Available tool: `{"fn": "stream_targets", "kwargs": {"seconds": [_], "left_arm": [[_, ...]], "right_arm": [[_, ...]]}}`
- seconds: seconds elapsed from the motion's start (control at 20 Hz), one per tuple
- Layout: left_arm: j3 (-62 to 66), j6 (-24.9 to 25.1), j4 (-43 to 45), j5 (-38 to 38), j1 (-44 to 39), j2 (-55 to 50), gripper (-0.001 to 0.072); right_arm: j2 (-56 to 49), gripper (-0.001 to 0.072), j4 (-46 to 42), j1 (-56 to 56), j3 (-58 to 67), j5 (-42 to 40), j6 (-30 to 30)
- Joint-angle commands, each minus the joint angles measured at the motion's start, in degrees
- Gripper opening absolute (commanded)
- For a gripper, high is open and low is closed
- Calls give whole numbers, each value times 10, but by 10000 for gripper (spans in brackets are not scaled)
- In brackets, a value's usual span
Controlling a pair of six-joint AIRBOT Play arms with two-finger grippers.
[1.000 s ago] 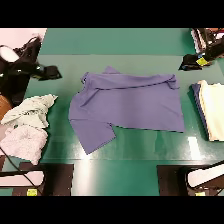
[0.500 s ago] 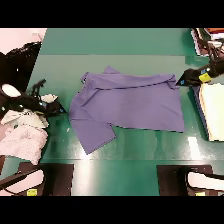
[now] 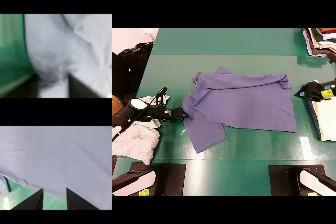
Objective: Fold the shirts.
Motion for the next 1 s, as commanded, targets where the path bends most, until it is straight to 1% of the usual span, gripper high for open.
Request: {"fn": "stream_targets", "kwargs": {"seconds": [0.0,0.1,0.15,0.2,0.25,0.3,0.4,0.45,0.5,0.65,0.9,0.95], "left_arm": [[7,-9,-3,16,-12,2,38],[30,-9,-4,-3,-12,4,27],[45,-9,-4,-15,-12,5,27],[61,-9,-4,-26,-12,5,27],[72,-9,-5,-35,-13,5,27],[81,-9,-5,-39,-13,5,27],[89,-9,-6,-41,-13,5,27],[89,-9,-5,-41,-13,5,27],[89,-9,-5,-43,-13,5,27],[89,-9,-5,-44,-13,5,27],[89,-9,-5,-43,-13,5,27],[89,-9,-5,-43,-13,5,27]], "right_arm": [[57,314,-1,-72,-73,-5,0],[80,314,-13,-138,-129,-5,-6],[87,316,-34,-171,-157,-7,-6],[90,362,-56,-199,-184,-10,-6],[88,483,-72,-228,-211,-14,-6],[82,519,-74,-252,-236,-17,-6],[55,497,-62,-283,-279,-28,-7],[40,445,-48,-288,-299,-39,-19],[25,431,-32,-287,-314,-53,-26],[-16,429,20,-263,-337,-103,-30],[-69,427,20,-184,-309,-131,-28],[-76,405,19,-170,-302,-132,-24]]}}
